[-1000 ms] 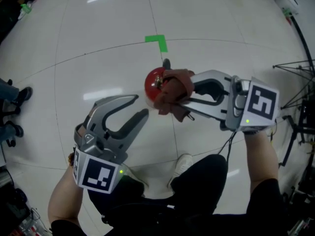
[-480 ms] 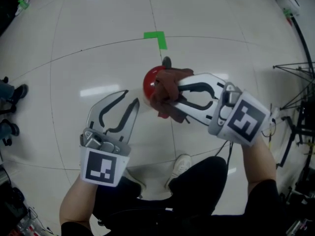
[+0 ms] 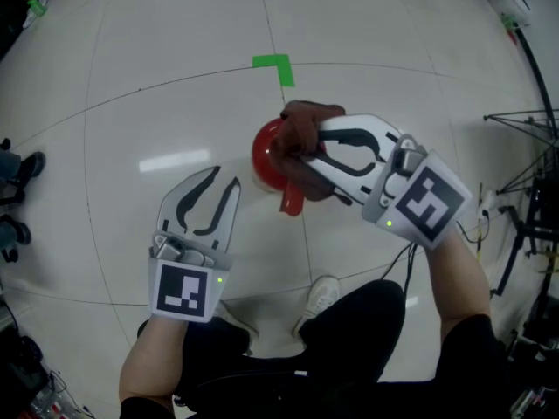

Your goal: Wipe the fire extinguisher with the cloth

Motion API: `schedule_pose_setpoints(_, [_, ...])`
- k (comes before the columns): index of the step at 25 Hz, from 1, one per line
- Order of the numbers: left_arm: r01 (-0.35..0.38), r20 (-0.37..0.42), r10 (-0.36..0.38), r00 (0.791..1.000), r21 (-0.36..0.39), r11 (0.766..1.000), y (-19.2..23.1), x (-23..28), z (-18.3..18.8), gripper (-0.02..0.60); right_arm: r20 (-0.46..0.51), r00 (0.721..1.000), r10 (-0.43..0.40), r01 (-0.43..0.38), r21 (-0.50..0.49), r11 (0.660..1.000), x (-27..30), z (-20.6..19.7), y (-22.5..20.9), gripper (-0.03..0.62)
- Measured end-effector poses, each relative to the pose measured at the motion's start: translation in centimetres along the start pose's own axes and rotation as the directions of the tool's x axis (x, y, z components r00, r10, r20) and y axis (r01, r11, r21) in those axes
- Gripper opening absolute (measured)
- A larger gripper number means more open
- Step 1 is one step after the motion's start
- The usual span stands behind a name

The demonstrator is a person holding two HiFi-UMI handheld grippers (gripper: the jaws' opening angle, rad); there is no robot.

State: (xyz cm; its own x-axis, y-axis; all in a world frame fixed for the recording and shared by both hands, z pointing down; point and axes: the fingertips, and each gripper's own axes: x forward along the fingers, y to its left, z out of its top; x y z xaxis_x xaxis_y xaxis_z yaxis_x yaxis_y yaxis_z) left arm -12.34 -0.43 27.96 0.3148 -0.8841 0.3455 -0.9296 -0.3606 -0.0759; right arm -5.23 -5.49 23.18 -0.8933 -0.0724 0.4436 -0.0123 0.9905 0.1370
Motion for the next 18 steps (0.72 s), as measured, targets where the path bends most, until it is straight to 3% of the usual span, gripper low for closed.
schedule_pose_setpoints(18, [0.04, -0.033, -0.039, 0.999, 0.029, 0.999, -0.7, 2.0, -2.3, 0.084, 0.026, 0.997, -0.075, 0.07, 0.158, 0.985, 2.3, -3.6, -5.8, 0.091])
